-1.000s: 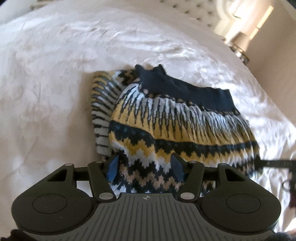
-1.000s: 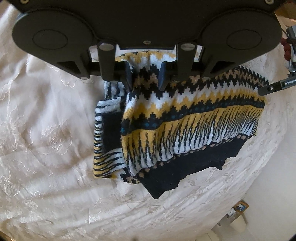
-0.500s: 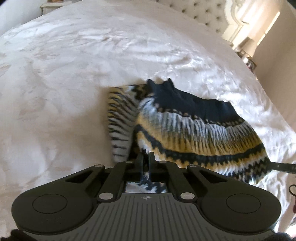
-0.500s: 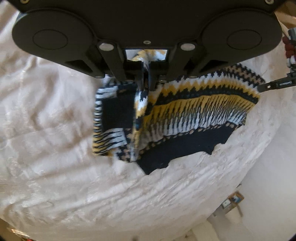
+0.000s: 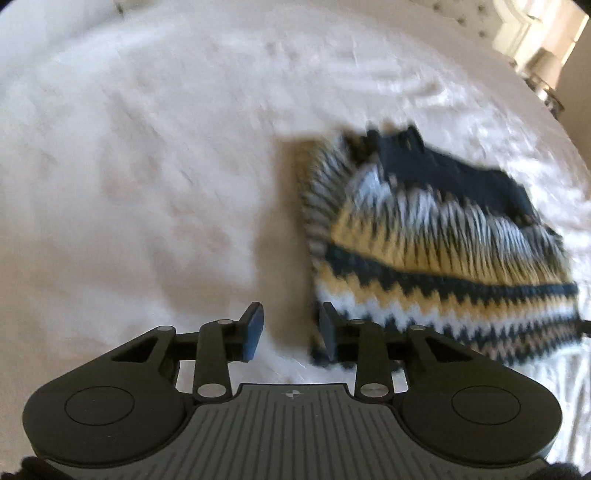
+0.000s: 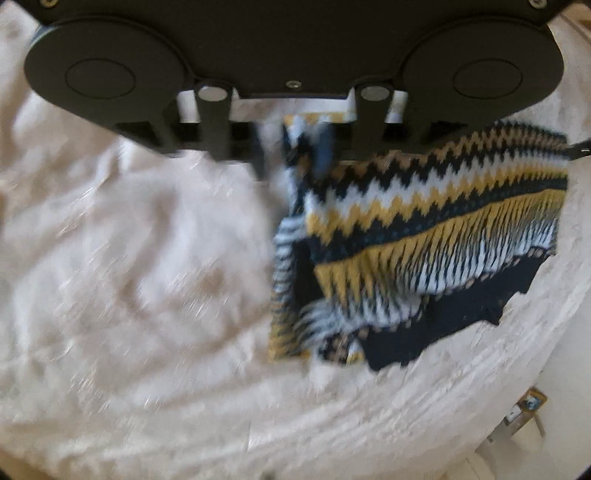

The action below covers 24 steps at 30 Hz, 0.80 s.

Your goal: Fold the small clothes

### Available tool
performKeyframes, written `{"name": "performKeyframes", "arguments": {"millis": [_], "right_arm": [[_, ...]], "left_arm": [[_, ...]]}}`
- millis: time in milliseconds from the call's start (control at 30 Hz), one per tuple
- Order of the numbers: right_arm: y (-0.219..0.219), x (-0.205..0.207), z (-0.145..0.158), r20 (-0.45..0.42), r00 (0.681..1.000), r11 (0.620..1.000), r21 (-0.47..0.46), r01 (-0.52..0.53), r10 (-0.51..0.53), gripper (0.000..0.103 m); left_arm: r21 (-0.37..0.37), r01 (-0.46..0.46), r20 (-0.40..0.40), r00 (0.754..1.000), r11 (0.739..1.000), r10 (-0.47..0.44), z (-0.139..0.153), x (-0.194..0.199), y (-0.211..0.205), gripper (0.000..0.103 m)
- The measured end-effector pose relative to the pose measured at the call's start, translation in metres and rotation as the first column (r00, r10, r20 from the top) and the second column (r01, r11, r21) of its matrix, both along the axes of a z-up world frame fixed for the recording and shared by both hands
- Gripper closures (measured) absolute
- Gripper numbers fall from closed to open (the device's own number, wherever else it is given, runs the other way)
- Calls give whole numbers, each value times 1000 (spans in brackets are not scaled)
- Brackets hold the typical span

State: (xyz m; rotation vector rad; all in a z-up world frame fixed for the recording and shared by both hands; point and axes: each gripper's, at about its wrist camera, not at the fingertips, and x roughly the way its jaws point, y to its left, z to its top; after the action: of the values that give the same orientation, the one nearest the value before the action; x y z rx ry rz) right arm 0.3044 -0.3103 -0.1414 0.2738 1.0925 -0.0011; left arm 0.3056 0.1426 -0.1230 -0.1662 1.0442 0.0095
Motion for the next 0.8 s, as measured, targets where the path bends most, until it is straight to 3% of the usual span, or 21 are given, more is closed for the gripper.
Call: {"name": "performKeyframes", "arguments": {"millis": [67, 133, 267, 400, 533, 667, 800], "right_arm": [[6, 0, 15, 66, 998, 998, -53, -18, 21, 45], [14, 5, 31, 138, 989, 995, -86, -47, 59, 45], [32, 33, 42, 226, 965, 991, -6, -134, 132, 44], [60, 75, 34, 222, 953, 972, 64, -224, 205, 42], [85, 106, 18, 191, 945, 954, 91, -285, 264, 42], [101, 119, 10, 171, 933, 935, 110, -338, 317, 41], [106, 125, 6, 164, 922, 921, 120, -371, 351, 41]], "left_arm": [[31, -11, 62, 998, 999, 9, 18, -2, -3, 64], [23, -1, 99, 995, 1000, -1, 31, 4, -8, 51], [-43, 87, 107, 991, 995, -82, 35, 40, -34, 42], [-75, 167, 71, 984, 983, -162, 20, 76, -66, 39], [-38, 211, 43, 977, 977, -209, -3, 101, -83, 34], [37, 179, -104, 979, 983, -174, -46, 122, -69, 34], [41, 225, -88, 971, 973, -221, -55, 119, -63, 29]]}}
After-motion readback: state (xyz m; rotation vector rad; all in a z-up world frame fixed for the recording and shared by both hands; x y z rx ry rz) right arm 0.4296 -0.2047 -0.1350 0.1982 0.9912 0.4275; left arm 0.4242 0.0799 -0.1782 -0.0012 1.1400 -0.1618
